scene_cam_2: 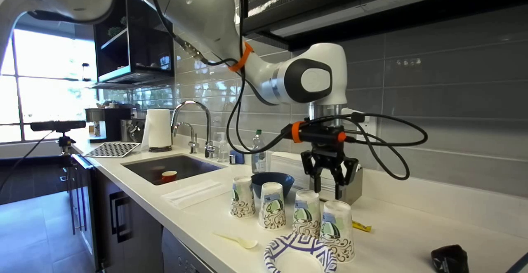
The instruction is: Stack three coffee cups into a pyramid then put the fourth coffee cup on top of the coffee cup at the top.
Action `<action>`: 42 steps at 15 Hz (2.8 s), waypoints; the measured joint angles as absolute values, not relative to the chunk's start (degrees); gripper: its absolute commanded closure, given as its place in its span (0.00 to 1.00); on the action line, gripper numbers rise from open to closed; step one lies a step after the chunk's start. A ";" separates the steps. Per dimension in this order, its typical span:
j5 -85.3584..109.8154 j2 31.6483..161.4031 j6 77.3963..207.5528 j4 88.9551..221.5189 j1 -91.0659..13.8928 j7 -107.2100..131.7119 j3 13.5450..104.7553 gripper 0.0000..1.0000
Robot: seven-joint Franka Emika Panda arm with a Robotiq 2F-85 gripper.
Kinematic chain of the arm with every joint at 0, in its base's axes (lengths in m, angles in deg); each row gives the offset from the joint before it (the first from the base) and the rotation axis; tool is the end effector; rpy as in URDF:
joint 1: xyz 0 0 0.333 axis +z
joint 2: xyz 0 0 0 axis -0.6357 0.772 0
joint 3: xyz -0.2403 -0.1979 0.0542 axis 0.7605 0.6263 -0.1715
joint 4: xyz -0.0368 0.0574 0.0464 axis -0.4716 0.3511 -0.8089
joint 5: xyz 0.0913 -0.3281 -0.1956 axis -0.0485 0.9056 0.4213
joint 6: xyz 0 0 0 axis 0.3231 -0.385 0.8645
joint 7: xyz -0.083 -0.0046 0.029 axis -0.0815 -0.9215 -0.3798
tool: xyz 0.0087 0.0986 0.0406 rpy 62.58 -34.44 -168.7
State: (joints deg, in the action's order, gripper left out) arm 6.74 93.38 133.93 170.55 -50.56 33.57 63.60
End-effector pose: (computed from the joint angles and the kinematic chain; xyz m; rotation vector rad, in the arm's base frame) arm 0.5875 -0.2016 0.3967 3.1130 -0.1055 0.1351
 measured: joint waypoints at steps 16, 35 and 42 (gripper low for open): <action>8.14 84.51 128.48 180.30 -43.63 28.45 58.46 0.00; 10.79 86.60 138.70 181.20 -43.11 28.65 58.17 0.00; 11.14 87.63 139.63 181.20 -43.11 28.70 58.16 0.46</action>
